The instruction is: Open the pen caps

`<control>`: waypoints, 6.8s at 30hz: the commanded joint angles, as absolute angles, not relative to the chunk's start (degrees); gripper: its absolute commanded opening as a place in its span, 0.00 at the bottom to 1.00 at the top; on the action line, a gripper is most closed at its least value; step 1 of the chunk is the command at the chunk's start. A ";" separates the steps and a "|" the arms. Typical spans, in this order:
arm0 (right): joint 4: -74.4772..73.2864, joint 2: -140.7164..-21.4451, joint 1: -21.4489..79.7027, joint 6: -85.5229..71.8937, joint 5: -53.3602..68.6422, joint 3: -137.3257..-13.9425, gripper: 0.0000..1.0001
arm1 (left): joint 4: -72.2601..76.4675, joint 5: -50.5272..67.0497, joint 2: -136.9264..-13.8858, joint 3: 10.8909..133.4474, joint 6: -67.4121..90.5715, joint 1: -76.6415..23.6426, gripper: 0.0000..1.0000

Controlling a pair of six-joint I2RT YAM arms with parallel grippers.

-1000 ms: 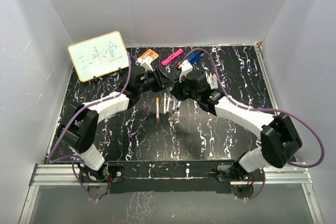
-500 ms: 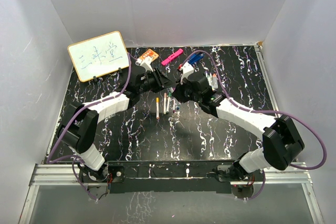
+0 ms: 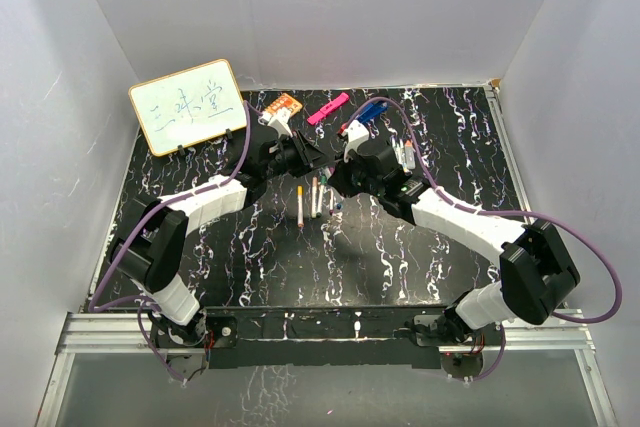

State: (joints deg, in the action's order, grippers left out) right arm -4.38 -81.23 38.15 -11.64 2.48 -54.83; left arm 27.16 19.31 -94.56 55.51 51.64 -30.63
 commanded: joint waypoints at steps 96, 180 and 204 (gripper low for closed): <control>-10.72 -117.11 20.09 -0.99 -11.58 -81.26 0.00 | -14.74 -0.98 -89.27 57.56 25.64 -13.54 0.00; -23.79 -109.72 34.60 -28.83 -13.57 -75.88 0.53 | -7.18 -10.18 -80.84 61.92 27.99 -21.80 0.76; -22.88 -110.36 32.40 -27.42 -12.95 -71.47 0.12 | -1.89 0.36 -78.66 57.28 31.49 -21.80 0.77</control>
State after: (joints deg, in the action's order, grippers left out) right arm -24.12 -111.37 34.13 -27.75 -12.29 -73.67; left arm -5.21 -5.48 -80.05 59.11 29.87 -21.91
